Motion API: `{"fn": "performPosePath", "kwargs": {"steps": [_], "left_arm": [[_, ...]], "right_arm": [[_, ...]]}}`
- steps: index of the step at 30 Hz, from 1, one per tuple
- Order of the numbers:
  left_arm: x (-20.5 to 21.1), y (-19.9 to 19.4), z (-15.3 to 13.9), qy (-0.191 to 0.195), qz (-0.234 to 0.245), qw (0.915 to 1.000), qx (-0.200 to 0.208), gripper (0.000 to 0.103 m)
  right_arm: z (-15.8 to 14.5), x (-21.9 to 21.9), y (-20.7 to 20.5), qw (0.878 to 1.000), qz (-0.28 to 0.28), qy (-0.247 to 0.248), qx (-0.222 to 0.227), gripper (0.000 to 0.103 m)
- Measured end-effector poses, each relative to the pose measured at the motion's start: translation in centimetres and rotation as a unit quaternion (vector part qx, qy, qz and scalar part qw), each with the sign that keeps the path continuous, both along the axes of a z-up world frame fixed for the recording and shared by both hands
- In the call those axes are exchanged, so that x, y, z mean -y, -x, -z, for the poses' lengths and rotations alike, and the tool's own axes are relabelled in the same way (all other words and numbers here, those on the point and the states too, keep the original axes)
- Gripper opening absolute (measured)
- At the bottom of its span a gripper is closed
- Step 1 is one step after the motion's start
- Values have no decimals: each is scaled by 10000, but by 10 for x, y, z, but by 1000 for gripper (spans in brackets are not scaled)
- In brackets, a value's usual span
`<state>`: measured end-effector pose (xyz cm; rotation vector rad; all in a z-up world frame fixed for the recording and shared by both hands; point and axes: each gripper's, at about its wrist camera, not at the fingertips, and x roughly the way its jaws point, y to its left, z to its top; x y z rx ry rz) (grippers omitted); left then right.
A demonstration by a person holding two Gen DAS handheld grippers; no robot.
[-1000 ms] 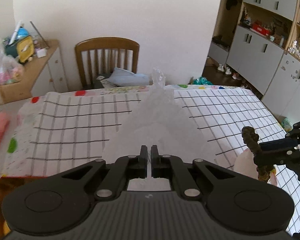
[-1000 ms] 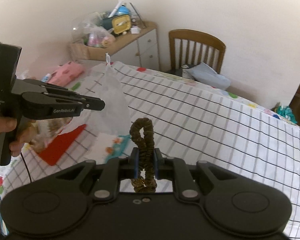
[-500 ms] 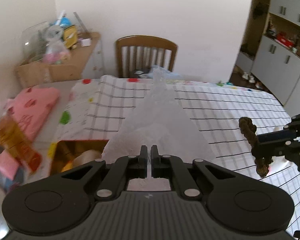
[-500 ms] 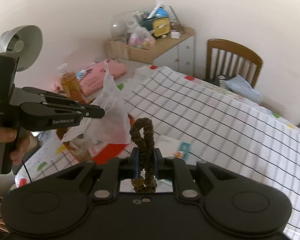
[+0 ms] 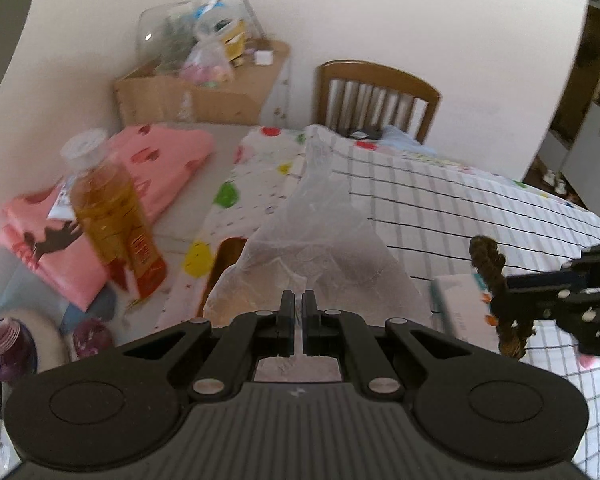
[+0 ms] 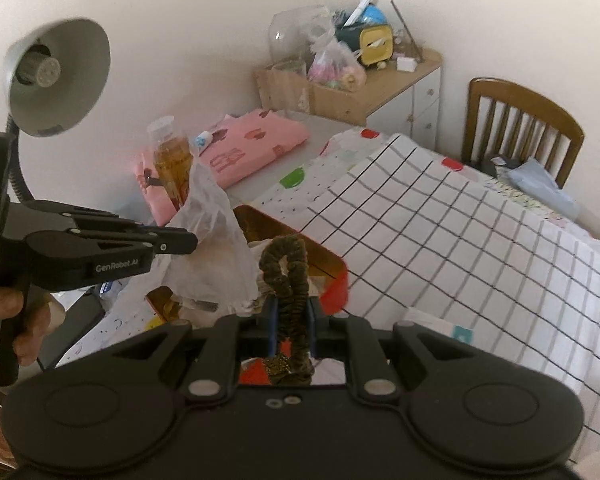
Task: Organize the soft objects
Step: 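Carry the plastic bag and bracelet with both tools over the tin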
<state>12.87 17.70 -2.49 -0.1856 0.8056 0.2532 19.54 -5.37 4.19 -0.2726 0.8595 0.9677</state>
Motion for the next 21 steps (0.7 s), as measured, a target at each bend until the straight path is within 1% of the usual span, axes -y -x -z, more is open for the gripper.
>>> {"fn": "performPosePath", "kwargs": {"steps": [3,7,12,14,21], "left_arm": [[-12,-5,9,234,-190,9995,-9,3],[-20,-15,20,380,-385,9985,-41,3],[-23,-28,36,449,-457,9978,-150,3],[-23,-31,41,436,-480,9976,-224,3],[-27,-37,59,600,-536,9959,-413,3]], "right_arm": [[13,-18,-3,9999,-1,102,-52,14],[30,-35,-7,9997,52,175,-183,14],[45,-54,-10,9992,119,239,-313,14],[50,-59,-10,9990,101,291,-326,14],[68,-75,-6,9982,40,479,-360,15]]}}
